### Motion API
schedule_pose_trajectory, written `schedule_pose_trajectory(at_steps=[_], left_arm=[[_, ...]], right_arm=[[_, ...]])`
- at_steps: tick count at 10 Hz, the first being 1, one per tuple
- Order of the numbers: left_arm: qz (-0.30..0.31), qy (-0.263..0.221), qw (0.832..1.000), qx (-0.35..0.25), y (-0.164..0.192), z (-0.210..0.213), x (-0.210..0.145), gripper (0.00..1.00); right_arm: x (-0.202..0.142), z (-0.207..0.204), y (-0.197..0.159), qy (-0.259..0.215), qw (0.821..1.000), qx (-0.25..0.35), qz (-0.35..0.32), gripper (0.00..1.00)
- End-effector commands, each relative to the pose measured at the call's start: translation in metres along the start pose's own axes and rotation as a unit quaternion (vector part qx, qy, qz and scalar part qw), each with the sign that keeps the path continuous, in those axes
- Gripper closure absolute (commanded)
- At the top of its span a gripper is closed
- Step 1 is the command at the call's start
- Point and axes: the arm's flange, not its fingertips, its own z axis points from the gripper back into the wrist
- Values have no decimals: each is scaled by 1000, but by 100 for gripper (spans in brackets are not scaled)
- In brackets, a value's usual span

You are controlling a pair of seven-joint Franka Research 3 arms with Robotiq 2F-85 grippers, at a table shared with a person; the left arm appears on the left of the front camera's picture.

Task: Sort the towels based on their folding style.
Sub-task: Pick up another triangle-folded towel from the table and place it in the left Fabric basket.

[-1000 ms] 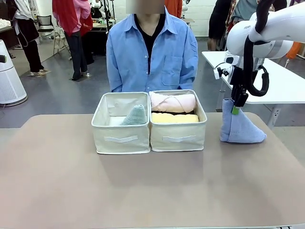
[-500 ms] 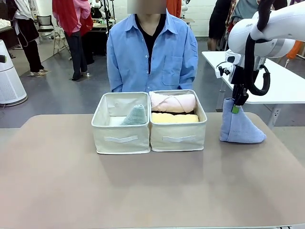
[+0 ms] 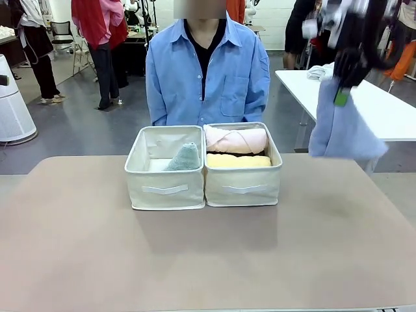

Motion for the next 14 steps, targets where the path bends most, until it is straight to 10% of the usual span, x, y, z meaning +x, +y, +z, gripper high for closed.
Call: schedule_pose_trajectory(at_steps=[1, 7, 8, 14], left_arm=[[-5, -9, 1000, 3, -1, 1, 1, 0], [-5, -9, 1000, 3, -1, 1, 1, 0], [-5, -9, 1000, 3, -1, 1, 1, 0], [-5, -9, 1000, 3, -1, 1, 1, 0]], right_arm=[[14, 24, 3, -7, 999, -31, -17, 100], [14, 44, 25, -5, 999, -35, -7, 100], [15, 37, 20, 2, 999, -39, -20, 83], [245, 42, -28, -162, 983, 38, 80, 83]])
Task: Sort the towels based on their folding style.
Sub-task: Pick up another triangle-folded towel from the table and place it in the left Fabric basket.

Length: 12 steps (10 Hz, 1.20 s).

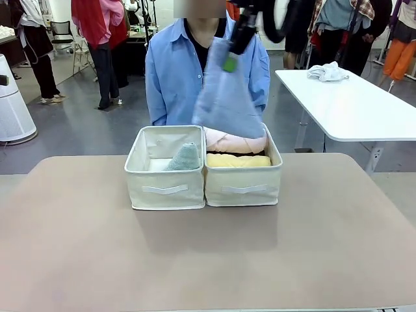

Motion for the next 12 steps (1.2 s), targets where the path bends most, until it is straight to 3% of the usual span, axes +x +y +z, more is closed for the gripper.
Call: schedule_pose_trajectory(at_steps=[1, 4, 5, 10, 12], left_arm=[[-5, -9, 1000, 2, -1, 1, 1, 0], [-5, -9, 1000, 2, -1, 1, 1, 0], [-5, -9, 1000, 2, -1, 1, 1, 0], [-5, -9, 1000, 2, -1, 1, 1, 0], [-5, -9, 1000, 2, -1, 1, 1, 0]], right_arm=[[32, 7, -22, 6, 1000, 5, -7, 83], [37, 3, -20, 26, 999, 7, -22, 83], [31, -22, -15, 0, 1000, 10, 5, 83], [30, -22, -15, 8, 1000, 12, 0, 83], [73, -46, -27, 61, 996, -66, 3, 83]])
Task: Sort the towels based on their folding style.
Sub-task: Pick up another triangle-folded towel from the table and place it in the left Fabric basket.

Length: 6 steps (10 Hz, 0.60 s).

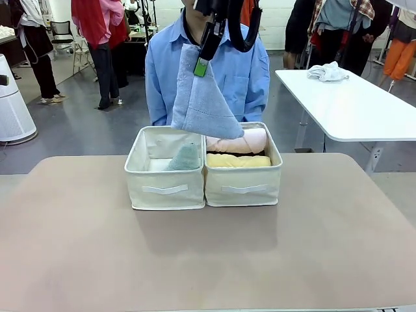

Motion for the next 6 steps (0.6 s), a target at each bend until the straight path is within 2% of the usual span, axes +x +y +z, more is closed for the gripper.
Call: schedule_pose_trajectory(at_steps=[1, 3, 4, 6], left_arm=[[-5, -9, 1000, 3, -1, 1, 1, 0], [-5, -9, 1000, 3, -1, 1, 1, 0], [-5, -9, 1000, 3, -1, 1, 1, 0], [-5, -9, 1000, 3, -1, 1, 1, 0]], right_arm=[[40, -17, -14, 35, 998, -46, -4, 83], [60, -29, -22, 36, 998, -58, 10, 83], [69, -35, -27, 42, 996, -82, 12, 83], [85, -48, -41, 36, 993, -101, 46, 83]])
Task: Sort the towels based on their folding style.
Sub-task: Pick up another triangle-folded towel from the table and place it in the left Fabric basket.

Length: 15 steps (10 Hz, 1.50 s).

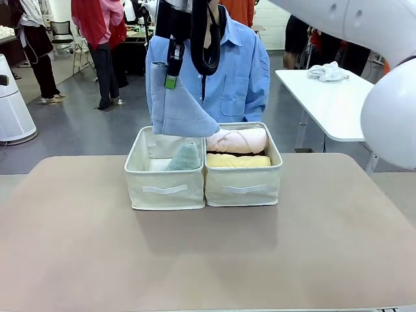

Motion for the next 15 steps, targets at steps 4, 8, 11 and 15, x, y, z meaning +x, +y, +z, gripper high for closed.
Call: schedule_pose_trajectory(at_steps=[4, 8, 11, 15], left_arm=[[-5, -9, 1000, 3, -1, 1, 1, 0], [-5, -9, 1000, 3, -1, 1, 1, 0], [-5, -9, 1000, 3, -1, 1, 1, 0], [-5, -9, 1000, 3, -1, 1, 1, 0]], right_arm=[[36, -19, -42, -51, 998, -5, 26, 83], [35, -49, -50, -46, 998, 38, 13, 83], [30, -67, -53, -31, 997, 64, 2, 83], [24, -103, -62, -18, 993, 115, -2, 83]])
